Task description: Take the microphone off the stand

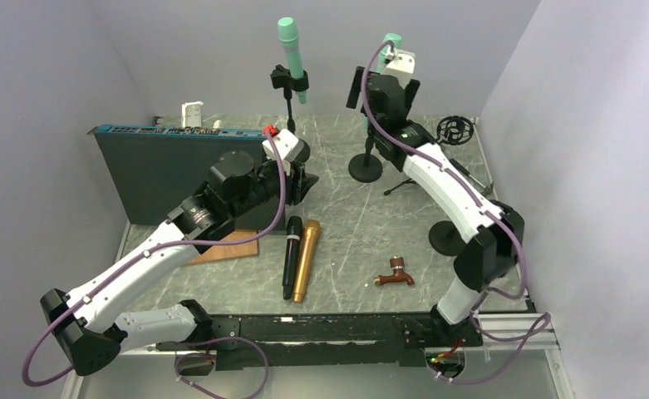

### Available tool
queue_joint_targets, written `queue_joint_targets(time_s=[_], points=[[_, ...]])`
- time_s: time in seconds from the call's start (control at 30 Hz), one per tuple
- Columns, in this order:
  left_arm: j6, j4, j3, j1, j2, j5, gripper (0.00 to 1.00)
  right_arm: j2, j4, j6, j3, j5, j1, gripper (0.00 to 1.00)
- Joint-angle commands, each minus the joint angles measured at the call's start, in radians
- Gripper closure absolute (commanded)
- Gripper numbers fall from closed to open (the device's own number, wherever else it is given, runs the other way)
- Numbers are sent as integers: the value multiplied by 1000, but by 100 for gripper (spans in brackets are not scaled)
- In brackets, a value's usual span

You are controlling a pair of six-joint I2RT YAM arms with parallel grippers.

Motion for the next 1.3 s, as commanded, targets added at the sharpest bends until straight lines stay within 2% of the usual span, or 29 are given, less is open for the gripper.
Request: queue_joint_targets(time_s=[0.0,0.27,0.43,0.57,0.67,0.77,0.8,0.93,1.27], points=[[2,26,14,-5,-15,2,50,77,-90,-18,127,162,22,5],[8,33,7,-5,-20,3,50,171,-154,-47,223,262,40,21],[3,28,11,-4,-8,4,49,185,-151,-98,232,250,43,33],[1,22,14,-4,-1,-16,49,171,-143,-130,212,190,43,52],[2,17,20,-4,2,-1,50,152,-169,-134,206,128,42,78],[-7,19,14,-4,0,-19,51,106,-158,-174,166,5,40,97],[-9,15,19,-4,-2,-10,52,73,-150,-189,147,-41,39,100],[-12,34,6,-5,-22,4,51,-60,-129,-200,34,-185,33,100],[-32,28,25,-3,-26,71,51,-389,-128,-307,-220,-720,-10,100]])
